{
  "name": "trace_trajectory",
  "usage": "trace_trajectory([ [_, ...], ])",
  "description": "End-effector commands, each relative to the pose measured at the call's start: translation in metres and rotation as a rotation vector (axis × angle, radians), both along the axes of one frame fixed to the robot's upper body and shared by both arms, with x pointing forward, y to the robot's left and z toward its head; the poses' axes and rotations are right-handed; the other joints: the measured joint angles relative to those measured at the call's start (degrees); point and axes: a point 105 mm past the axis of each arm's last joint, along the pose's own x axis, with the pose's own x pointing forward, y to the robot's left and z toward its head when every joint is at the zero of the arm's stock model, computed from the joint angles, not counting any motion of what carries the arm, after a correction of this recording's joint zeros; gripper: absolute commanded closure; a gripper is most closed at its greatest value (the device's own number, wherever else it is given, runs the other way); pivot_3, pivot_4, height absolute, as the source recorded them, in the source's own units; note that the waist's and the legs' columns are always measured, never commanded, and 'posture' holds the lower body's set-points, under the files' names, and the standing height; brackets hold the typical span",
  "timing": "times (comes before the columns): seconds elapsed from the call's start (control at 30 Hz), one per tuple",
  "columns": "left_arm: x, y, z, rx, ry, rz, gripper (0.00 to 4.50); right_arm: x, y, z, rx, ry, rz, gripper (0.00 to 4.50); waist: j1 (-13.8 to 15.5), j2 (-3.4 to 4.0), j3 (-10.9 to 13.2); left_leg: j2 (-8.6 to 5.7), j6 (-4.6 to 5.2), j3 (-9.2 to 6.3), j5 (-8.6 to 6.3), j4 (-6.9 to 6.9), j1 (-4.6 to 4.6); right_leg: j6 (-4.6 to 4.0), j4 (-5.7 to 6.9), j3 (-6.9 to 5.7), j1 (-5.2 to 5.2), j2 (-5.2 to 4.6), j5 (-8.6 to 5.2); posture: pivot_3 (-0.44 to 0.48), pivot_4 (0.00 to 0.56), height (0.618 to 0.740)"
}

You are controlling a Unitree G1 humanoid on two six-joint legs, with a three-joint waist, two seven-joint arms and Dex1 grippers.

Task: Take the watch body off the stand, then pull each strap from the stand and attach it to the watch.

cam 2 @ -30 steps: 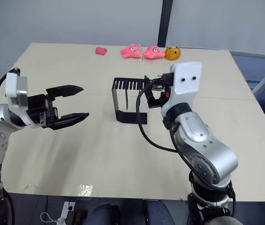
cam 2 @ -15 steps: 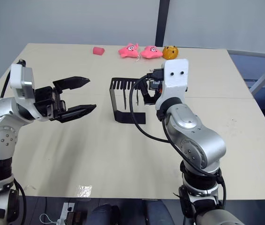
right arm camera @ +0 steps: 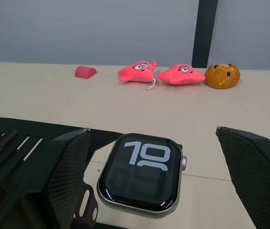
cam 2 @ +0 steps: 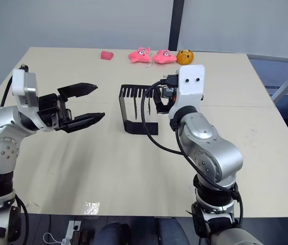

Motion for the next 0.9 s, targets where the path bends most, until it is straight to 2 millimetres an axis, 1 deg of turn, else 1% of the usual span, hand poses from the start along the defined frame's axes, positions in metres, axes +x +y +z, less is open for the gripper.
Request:
trace_trajectory([
  [0.03, -0.005, -0.002, 0.010, -0.001, -0.044, -0.005, 0.00, -0.003, 0.001, 0.013, 0.023, -0.051, 0.018, 0.59, 0.0, 0.00, 0.0, 0.00, 0.00, 0.00, 0.00, 0.00, 0.00, 0.00, 0.00, 0.00, 0.00, 0.00, 0.00, 0.000, 0.150, 0.740],
  [0.1, -0.004, -0.001, 0.010, 0.000, -0.041, -0.003, 0.00, -0.004, 0.002, 0.013, 0.023, -0.051, 0.030, 1.33, 0.0, 0.00, 0.0, 0.00, 0.00, 0.00, 0.00, -0.01, 0.00, 0.00, -0.01, 0.00, 0.00, 0.00, 0.00, 0.000, 0.150, 0.740],
  [0.17, -0.003, -0.001, 0.009, 0.001, -0.039, -0.002, 0.00, -0.004, 0.004, 0.015, 0.025, -0.058, 0.038, 2.40, 0.0, 0.00, 0.0, 0.00, 0.00, 0.00, 0.00, -0.02, 0.00, 0.00, -0.01, 0.00, 0.00, 0.00, 0.00, 0.000, 0.150, 0.740],
  [0.2, -0.003, 0.000, 0.009, 0.000, -0.038, 0.000, 0.00, -0.005, 0.004, 0.016, 0.027, -0.065, 0.040, 2.82, 0.0, 0.00, 0.0, 0.00, 0.00, 0.00, 0.00, -0.02, 0.00, 0.00, -0.02, 0.00, 0.00, 0.00, 0.00, 0.000, 0.150, 0.740],
  [0.33, -0.001, 0.002, 0.009, -0.005, -0.033, 0.010, 0.00, -0.006, 0.004, 0.021, 0.026, -0.087, 0.046, 2.86, 0.0, 0.01, 0.0, 0.00, 0.00, 0.00, 0.00, -0.02, -0.01, 0.00, -0.03, 0.00, 0.00, 0.00, 0.00, 0.000, 0.150, 0.740],
  [0.4, 0.000, 0.003, 0.008, -0.005, -0.030, 0.014, 0.00, -0.008, 0.005, 0.026, 0.026, -0.118, 0.059, 2.86, 0.0, 0.01, 0.0, 0.00, 0.00, 0.00, 0.00, -0.03, -0.01, 0.00, -0.04, 0.00, 0.00, 0.00, 0.00, 0.000, 0.150, 0.740],
  [0.47, 0.000, 0.003, 0.007, -0.007, -0.031, 0.015, 0.00, -0.014, 0.004, 0.038, 0.018, -0.186, 0.081, 2.86, 0.0, 0.01, 0.0, 0.00, 0.00, 0.00, 0.00, -0.04, -0.01, 0.00, -0.05, 0.00, 0.00, 0.00, 0.00, 0.000, 0.150, 0.740],
  [0.53, 0.000, 0.002, 0.008, -0.007, -0.038, 0.006, 0.00, -0.022, -0.001, 0.051, 0.014, -0.261, 0.092, 2.86, 0.0, 0.02, 0.0, 0.00, 0.00, 0.00, 0.00, -0.04, -0.02, 0.00, -0.08, 0.00, 0.00, -0.01, 0.00, 0.000, 0.150, 0.740],
  [0.6, -0.003, -0.002, 0.008, 0.001, -0.042, -0.025, 0.00, -0.028, -0.017, 0.056, -0.004, -0.300, 0.070, 2.86, 0.1, 0.02, 0.0, 0.00, 0.01, 0.00, 0.00, -0.05, -0.03, 0.00, -0.12, 0.00, 0.00, -0.01, 0.00, 0.000, 0.150, 0.740],
  [0.7, -0.010, -0.009, 0.002, 0.048, -0.043, -0.097, 0.00, -0.035, -0.050, 0.050, -0.046, -0.303, -0.022, 2.86, 0.3, 0.01, 0.0, 0.00, 0.01, -0.01, -0.01, -0.12, -0.04, 0.00, -0.22, 0.00, 0.02, -0.01, 0.00, 0.000, 0.150, 0.740],
  [0.8, -0.017, -0.014, -0.007, 0.102, -0.046, -0.164, 0.00, -0.042, -0.072, 0.041, -0.083, -0.295, -0.080, 2.86, 0.3, 0.01, 0.0, -0.01, 0.01, -0.02, -0.01, -0.19, -0.05, 0.00, -0.33, 0.00, 0.04, -0.01, 0.00, 0.000, 0.150, 0.740],
  [0.83, -0.018, -0.015, -0.009, 0.111, -0.048, -0.176, 0.00, -0.044, -0.076, 0.039, -0.090, -0.293, -0.089, 2.86, 0.3, 0.01, 0.0, -0.01, 0.01, -0.02, -0.01, -0.20, -0.05, 0.01, -0.34, 0.00, 0.04, -0.01, 0.00, 0.000, 0.150, 0.740],
  [0.9, -0.021, -0.020, -0.016, 0.142, -0.054, -0.219, 0.00, -0.050, -0.086, 0.019, -0.114, -0.257, -0.108, 2.86, 0.1, 0.03, 0.0, 0.00, 0.00, 0.01, 0.00, -0.21, -0.04, 0.01, -0.32, 0.03, 0.03, 0.02, 0.00, 0.000, 0.150, 0.740],
])
